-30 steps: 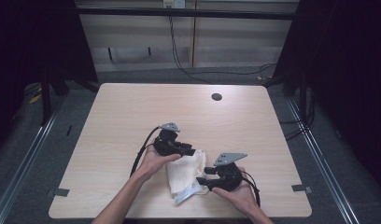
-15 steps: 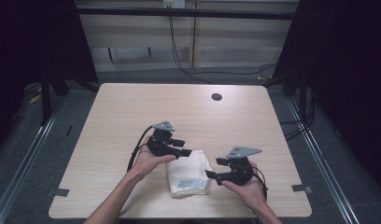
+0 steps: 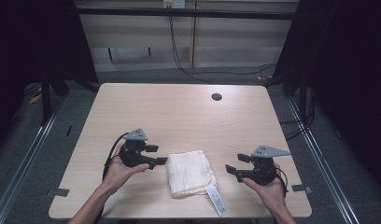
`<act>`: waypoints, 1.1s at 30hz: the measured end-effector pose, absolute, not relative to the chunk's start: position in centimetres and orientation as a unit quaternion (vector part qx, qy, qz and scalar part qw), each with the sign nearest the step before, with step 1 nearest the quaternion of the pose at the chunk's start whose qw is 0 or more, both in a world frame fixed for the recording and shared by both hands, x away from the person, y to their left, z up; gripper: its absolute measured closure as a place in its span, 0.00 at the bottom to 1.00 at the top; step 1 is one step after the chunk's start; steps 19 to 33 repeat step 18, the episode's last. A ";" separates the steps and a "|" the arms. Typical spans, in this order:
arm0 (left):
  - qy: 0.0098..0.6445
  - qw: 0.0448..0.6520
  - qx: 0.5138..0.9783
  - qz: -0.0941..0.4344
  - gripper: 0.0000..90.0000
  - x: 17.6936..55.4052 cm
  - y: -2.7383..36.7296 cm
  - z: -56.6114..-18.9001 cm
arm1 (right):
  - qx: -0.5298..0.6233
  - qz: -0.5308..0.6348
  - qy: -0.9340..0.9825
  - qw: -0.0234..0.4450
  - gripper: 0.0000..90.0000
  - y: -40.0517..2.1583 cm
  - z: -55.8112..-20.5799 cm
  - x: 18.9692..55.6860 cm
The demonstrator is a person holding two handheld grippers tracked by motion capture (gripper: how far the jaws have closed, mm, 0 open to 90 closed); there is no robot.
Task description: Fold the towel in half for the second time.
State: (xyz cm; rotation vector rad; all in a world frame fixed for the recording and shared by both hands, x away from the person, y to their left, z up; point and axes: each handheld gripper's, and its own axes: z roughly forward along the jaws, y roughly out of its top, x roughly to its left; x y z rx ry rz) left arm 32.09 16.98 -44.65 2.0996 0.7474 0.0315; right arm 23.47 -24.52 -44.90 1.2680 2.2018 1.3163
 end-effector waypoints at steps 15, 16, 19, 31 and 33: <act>0.365 0.470 0.803 0.038 0.28 27.5 24.5 -46.3 | 0.482 0.478 0.716 0.163 0.30 -29.2 -45.6 22.2; 0.370 0.462 0.805 0.037 0.28 27.6 24.6 -46.7 | 0.485 0.475 0.716 0.165 0.30 -29.3 -45.8 22.2; 0.369 0.447 0.813 0.043 0.27 27.9 24.5 -47.0 | 0.487 0.470 0.718 0.165 0.30 -29.4 -46.1 22.2; 0.369 0.447 0.813 0.043 0.27 27.9 24.5 -47.0 | 0.487 0.470 0.718 0.165 0.30 -29.4 -46.1 22.2; 0.369 0.447 0.813 0.043 0.27 27.9 24.5 -47.0 | 0.487 0.470 0.718 0.165 0.30 -29.4 -46.1 22.2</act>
